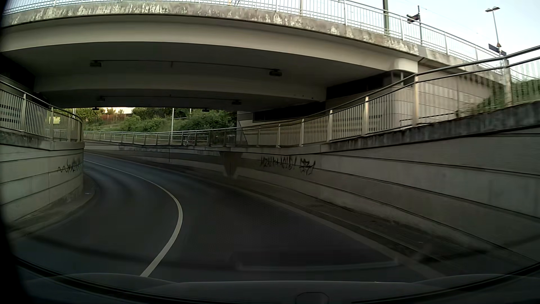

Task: Follow the waypoints while adhering to traffic rules and regulations

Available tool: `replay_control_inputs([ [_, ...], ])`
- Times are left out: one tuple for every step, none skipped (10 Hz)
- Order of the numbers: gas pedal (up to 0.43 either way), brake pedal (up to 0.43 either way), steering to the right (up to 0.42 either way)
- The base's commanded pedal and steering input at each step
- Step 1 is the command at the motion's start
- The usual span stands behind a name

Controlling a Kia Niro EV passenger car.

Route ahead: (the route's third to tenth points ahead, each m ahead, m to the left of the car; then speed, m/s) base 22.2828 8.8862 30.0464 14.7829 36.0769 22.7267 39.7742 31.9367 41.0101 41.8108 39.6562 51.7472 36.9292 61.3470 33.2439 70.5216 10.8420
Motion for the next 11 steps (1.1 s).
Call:
replay_control_inputs([
  [0.000,0.183,-0.124],
  [0.000,0.183,-0.122],
  [0.000,0.189,-0.121],
  [0.000,0.195,-0.121],
  [0.000,0.201,-0.121],
  [0.000,0.207,-0.119],
  [0.000,0.213,-0.118],
  [0.000,0.213,-0.118],
  [0.000,0.213,-0.117],
  [0.000,0.213,-0.117],
  [0.000,0.213,-0.116],
])
